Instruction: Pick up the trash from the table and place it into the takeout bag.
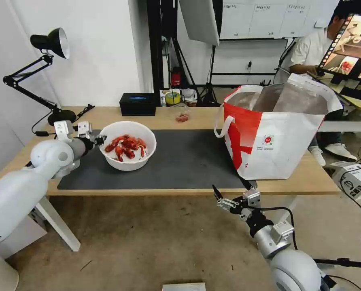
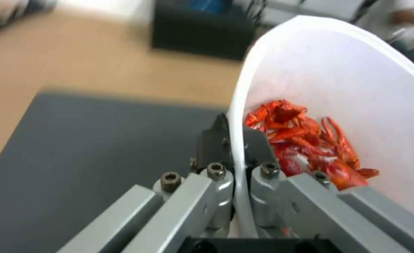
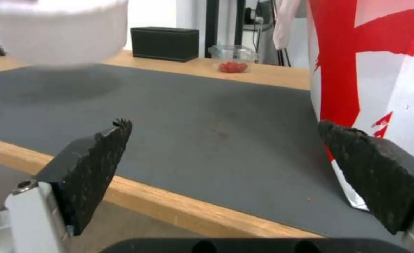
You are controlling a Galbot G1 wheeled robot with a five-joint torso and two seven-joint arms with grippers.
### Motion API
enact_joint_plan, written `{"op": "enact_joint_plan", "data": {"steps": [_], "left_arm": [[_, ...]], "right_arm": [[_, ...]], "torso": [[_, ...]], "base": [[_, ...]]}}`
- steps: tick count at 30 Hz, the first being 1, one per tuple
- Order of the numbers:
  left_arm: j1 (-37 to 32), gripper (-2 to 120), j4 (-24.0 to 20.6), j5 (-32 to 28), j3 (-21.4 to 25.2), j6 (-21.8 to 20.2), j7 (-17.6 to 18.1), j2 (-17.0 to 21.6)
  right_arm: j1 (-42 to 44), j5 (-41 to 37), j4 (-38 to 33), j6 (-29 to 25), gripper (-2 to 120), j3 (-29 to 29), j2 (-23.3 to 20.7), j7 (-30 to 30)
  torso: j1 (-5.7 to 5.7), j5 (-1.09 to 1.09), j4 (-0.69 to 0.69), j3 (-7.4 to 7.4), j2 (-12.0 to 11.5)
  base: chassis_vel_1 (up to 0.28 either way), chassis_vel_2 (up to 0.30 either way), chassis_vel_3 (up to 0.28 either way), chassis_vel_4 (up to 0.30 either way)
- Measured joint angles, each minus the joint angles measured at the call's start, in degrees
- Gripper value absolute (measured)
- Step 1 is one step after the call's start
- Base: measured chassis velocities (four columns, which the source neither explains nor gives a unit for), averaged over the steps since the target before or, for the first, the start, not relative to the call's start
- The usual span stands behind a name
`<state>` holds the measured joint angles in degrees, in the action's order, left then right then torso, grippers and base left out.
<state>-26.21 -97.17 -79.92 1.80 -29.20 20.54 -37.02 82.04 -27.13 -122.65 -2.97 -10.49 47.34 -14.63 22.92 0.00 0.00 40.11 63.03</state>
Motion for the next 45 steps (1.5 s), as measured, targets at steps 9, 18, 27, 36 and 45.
{"op": "enact_joint_plan", "data": {"steps": [9, 18, 27, 36, 45], "left_arm": [[15.3, 0, -4.4, -9.1, -7.9, -0.3, 3.4, -1.7], [35.7, 0, 2.3, -16.5, -17.8, -0.5, 5.8, -11.5], [40.7, 0, 9.7, -14.9, -23.1, -0.5, 6.9, -23.8], [41.2, 0, 16.1, -11.0, -25.1, 0.8, 7.7, -32.3], [41.2, 0, 22.2, -4.5, -28.3, 5.7, 9.8, -39.2]], "right_arm": [[0.0, 0.0, 0.0, 0.0, 100, 0.0, 0.0, 0.0], [0.0, 0.0, 0.0, 0.0, 100, 0.0, 0.0, 0.0], [0.0, 0.0, 0.0, 0.0, 100, 0.0, 0.0, 0.0], [0.0, 0.0, 0.0, 0.0, 100, 0.0, 0.0, 0.0], [0.0, 0.0, 0.0, 0.0, 100, 0.0, 0.0, 0.0]], "torso": [[0.00, -0.02, 0.00, 0.00, 0.0], [0.00, 0.01, -0.01, 0.00, 0.0], [0.01, 0.01, -0.02, 0.00, 0.0], [0.01, 0.02, -0.01, 0.00, 0.0], [0.01, 0.01, -0.01, 0.00, 0.0]], "base": [[0.000, 0.000, 0.000, 0.000], [0.000, 0.000, 0.000, 0.000], [0.000, 0.000, 0.000, 0.000], [0.000, 0.000, 0.000, 0.000], [0.000, 0.000, 0.000, 0.000]]}}
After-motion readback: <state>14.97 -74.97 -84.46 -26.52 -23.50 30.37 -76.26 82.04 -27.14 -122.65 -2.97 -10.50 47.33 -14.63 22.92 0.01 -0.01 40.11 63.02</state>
